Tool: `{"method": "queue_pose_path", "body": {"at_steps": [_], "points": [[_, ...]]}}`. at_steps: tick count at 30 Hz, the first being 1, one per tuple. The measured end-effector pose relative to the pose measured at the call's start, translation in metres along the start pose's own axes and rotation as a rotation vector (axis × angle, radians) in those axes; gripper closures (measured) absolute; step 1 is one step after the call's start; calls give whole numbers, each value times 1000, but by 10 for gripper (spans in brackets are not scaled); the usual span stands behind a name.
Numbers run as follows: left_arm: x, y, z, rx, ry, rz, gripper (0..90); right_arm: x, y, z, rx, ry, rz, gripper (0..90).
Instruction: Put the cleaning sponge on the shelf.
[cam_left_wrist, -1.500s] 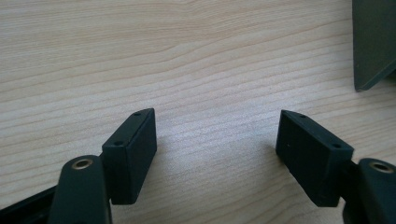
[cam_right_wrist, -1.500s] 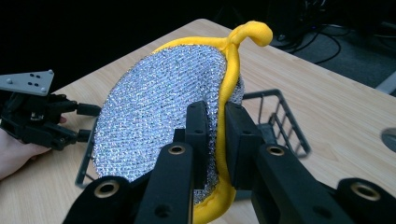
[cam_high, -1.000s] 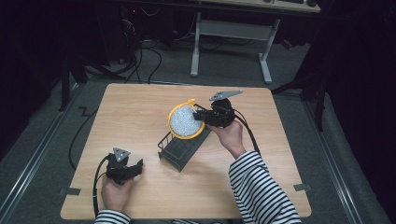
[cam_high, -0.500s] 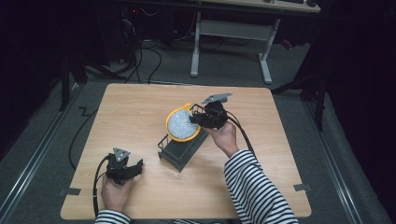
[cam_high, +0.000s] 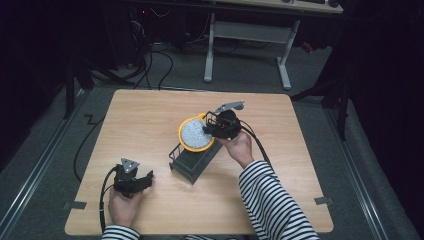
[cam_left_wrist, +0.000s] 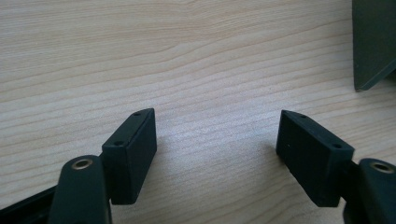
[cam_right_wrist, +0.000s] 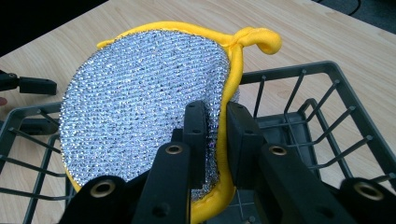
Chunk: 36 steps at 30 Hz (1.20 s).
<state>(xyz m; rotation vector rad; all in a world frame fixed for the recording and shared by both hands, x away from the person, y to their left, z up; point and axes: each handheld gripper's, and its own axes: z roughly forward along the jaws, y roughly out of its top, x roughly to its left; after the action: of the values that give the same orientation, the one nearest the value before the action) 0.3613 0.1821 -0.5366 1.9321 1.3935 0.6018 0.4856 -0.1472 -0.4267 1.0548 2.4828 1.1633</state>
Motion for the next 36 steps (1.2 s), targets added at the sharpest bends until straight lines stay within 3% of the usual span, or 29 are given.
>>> {"method": "queue_pose_path", "body": {"at_steps": [10,12,15,24,25,28,31,34,35,36], "points": [[0,0,0,0,0,1,296,0,-1,5,20,-19,-23,804],[0,0,0,0,0,2,296,0,-2,8,56,-37,-33,808],[0,0,0,1,-1,3,296,-1,-2,7,56,-32,-25,809],[0,0,0,1,0,3,296,1,2,6,127,-45,-55,808],[0,0,0,0,1,3,296,1,1,8,160,-56,-58,809],[0,0,0,0,2,3,296,1,-2,11,192,-67,-76,809],[0,0,0,2,0,3,296,-1,-3,10,191,-57,-64,804],[0,0,0,1,1,3,296,-2,-2,9,198,-58,-49,772],[0,0,0,0,1,3,296,-4,-3,8,211,-55,-34,675],[0,0,0,0,1,3,296,-4,-3,8,211,-55,-34,675]]}}
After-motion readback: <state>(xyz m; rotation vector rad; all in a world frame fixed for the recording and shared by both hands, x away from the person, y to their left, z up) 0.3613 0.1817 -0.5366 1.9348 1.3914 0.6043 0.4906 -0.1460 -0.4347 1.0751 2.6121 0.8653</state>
